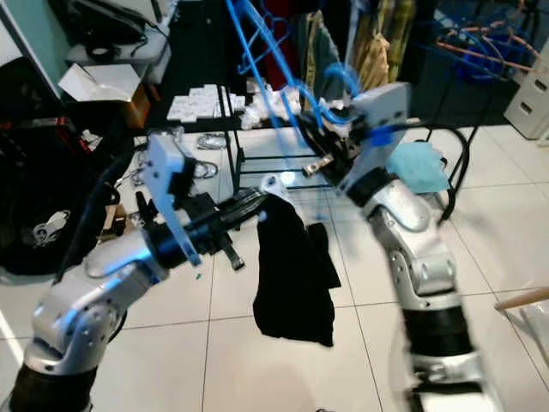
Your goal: Hang hanger
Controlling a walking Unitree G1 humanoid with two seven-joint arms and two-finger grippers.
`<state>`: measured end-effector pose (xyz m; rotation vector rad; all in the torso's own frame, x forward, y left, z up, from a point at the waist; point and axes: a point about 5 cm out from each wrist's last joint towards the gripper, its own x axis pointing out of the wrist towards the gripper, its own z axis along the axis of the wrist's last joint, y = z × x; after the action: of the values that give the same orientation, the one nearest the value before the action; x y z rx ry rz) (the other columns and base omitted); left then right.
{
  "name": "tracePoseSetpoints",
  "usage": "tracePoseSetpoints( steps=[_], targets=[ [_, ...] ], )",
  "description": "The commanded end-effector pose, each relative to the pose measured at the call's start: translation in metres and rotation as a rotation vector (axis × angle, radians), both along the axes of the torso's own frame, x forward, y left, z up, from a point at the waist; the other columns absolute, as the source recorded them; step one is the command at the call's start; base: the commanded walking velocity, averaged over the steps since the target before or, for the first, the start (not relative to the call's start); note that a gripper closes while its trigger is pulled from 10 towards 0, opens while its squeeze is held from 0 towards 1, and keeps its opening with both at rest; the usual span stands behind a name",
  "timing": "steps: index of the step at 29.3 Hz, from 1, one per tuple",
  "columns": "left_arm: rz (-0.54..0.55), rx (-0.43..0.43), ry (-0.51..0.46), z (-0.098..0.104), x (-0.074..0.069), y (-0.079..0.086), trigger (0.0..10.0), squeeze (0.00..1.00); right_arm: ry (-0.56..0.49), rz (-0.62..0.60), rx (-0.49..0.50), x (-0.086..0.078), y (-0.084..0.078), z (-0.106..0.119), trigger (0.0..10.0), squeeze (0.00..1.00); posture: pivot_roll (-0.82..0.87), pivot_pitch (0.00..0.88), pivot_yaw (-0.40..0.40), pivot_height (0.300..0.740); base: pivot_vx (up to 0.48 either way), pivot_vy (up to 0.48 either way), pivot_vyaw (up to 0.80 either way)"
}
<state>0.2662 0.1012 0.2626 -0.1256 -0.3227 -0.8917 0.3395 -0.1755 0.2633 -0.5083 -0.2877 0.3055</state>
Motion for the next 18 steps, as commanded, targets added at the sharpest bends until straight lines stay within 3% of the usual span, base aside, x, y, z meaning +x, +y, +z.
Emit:
tracePoseSetpoints(
  steps=[1, 2, 3, 5, 7, 9, 10, 11, 13, 14, 15, 16, 17, 18],
  targets=[
    [-0.022, -0.019, -0.001, 0.005, -0.001, 0.0, 10.0, 0.0, -0.067, -0.095, -0.061, 0.001, -0.007, 0.002, 10.0, 0.0, -0.05, 0.124, -0.003, 0.74, 0.0, 0.0, 0.0],
    [-0.022, -0.019, -0.001, 0.005, -0.001, 0.0, 10.0, 0.0, -0.067, -0.095, -0.061, 0.001, -0.007, 0.002, 10.0, 0.0, -0.05, 0.124, -0.003, 0.74, 0.0, 0.0, 0.0],
    [-0.054, -0.055, -0.015, 0.012, -0.004, -0.002, 10.0, 0.0, -0.109, -0.234, -0.118, 0.003, -0.022, 0.003, 10.0, 0.0, -0.04, 0.123, -0.001, 0.74, 0.0, 0.0, 0.0],
    [-0.054, -0.055, -0.015, 0.012, -0.004, -0.002, 10.0, 0.0, -0.109, -0.234, -0.118, 0.003, -0.022, 0.003, 10.0, 0.0, -0.04, 0.123, -0.001, 0.74, 0.0, 0.0, 0.0],
    [-0.173, -0.14, -0.03, 0.023, -0.018, -0.01, 10.0, 0.0, -0.22, -0.402, -0.146, 0.0, -0.041, 0.009, 10.0, 0.0, -0.04, 0.121, -0.003, 0.74, 0.0, 0.0, 0.0],
    [-0.222, -0.168, -0.032, 0.026, -0.023, -0.013, 10.0, 0.0, -0.259, -0.433, -0.131, -0.001, -0.046, 0.012, 10.0, 0.0, -0.04, 0.121, -0.003, 0.74, 0.0, 0.0, 0.0],
    [-0.285, -0.185, -0.033, 0.027, -0.03, -0.017, 10.0, 0.0, -0.276, -0.412, -0.041, -0.002, -0.046, 0.016, 10.0, 0.0, -0.03, 0.118, -0.003, 0.74, 0.0, 0.0, 0.0],
    [-0.285, -0.185, -0.033, 0.027, -0.03, -0.017, 10.0, 0.0, -0.276, -0.412, -0.041, -0.002, -0.046, 0.016, 10.0, 0.0, -0.03, 0.118, -0.003, 0.74, 0.0, 0.0, 0.0],
    [-0.395, -0.163, -0.032, 0.024, -0.043, -0.027, 10.0, 0.0, -0.268, -0.314, 0.232, -0.001, -0.045, 0.023, 10.0, 0.0, -0.03, 0.116, -0.005, 0.74, 0.0, 0.0, 0.0],
    [-0.395, -0.163, -0.032, 0.024, -0.043, -0.027, 10.0, 0.0, -0.268, -0.314, 0.232, -0.001, -0.045, 0.023, 10.0, 0.0, -0.03, 0.116, -0.005, 0.74, 0.0, 0.0, 0.0],
    [-0.453, -0.151, -0.026, 0.021, -0.05, -0.033, 10.0, 0.0, -0.263, -0.266, 0.368, 0.002, -0.045, 0.026, 10.0, 0.0, -0.03, 0.115, -0.004, 0.74, 0.0, 0.0, 0.0],
    [-0.453, -0.151, -0.026, 0.021, -0.05, -0.033, 10.0, 0.0, -0.263, -0.266, 0.368, 0.002, -0.045, 0.026, 10.0, 0.0, -0.03, 0.115, -0.004, 0.74, 0.0, 0.0, 0.0],
    [-0.505, -0.142, -0.022, 0.019, -0.056, -0.037, 10.0, 0.0, -0.269, -0.241, 0.464, 0.004, -0.046, 0.03, 10.0, 0.0, -0.03, 0.111, -0.004, 0.74, 0.0, 0.0, 0.0],
    [-0.505, -0.142, -0.022, 0.019, -0.056, -0.037, 10.0, 0.0, -0.269, -0.241, 0.464, 0.004, -0.046, 0.03, 10.0, 0.0, -0.03, 0.111, -0.004, 0.74, 0.0, 0.0, 0.0]
  ],
)
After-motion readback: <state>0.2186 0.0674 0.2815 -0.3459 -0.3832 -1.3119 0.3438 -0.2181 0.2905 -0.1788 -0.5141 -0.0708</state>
